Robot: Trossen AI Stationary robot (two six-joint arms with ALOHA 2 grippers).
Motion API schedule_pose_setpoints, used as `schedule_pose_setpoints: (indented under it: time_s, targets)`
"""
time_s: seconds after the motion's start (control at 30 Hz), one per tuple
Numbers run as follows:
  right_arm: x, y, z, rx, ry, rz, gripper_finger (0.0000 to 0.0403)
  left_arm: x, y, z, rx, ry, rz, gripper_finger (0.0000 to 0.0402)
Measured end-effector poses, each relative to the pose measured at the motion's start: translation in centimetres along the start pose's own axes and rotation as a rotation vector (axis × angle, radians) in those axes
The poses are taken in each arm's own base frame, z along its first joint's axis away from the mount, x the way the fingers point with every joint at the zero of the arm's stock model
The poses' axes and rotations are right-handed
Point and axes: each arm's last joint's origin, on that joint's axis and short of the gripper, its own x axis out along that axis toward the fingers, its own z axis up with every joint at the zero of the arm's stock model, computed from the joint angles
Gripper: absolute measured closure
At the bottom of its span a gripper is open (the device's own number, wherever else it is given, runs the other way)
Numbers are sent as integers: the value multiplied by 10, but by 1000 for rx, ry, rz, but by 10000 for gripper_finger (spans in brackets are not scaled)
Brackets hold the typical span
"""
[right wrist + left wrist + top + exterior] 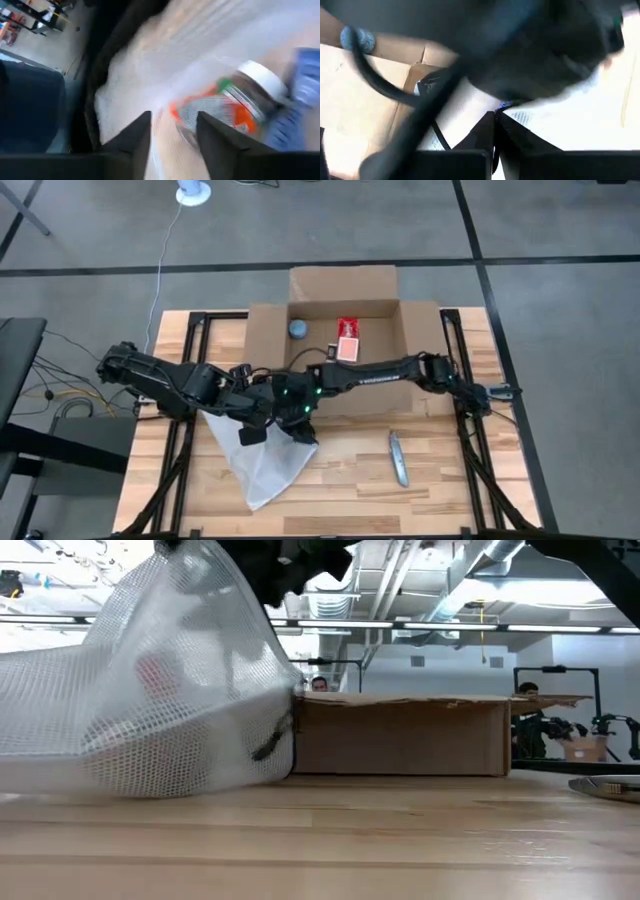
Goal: Unpack boxes
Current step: Put the orange snack bar into the transparent zip bag, then put the red candy into the transparent zip bag
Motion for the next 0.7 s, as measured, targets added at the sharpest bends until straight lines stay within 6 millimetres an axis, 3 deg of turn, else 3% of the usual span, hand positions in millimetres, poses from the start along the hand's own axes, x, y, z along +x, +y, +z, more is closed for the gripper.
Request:
schedule_pose_setpoints:
  time_s: [0.17, 0.27, 0.47, 0.7]
  targets:
    - [-49, -15, 1, -12, 17, -64, 183, 0, 0, 0, -3, 0, 1, 402]
    - [-75, -31, -6, 22, 77, -203, 174, 0, 0, 0, -3, 3, 1, 402]
    - [-144, -87, -22, 187, 121, -610, 183, 0, 0, 0, -9, 3, -2, 402]
    - [-215, -156, -57, 578, 36, -772, 195, 0, 0, 0, -5, 3, -2, 402]
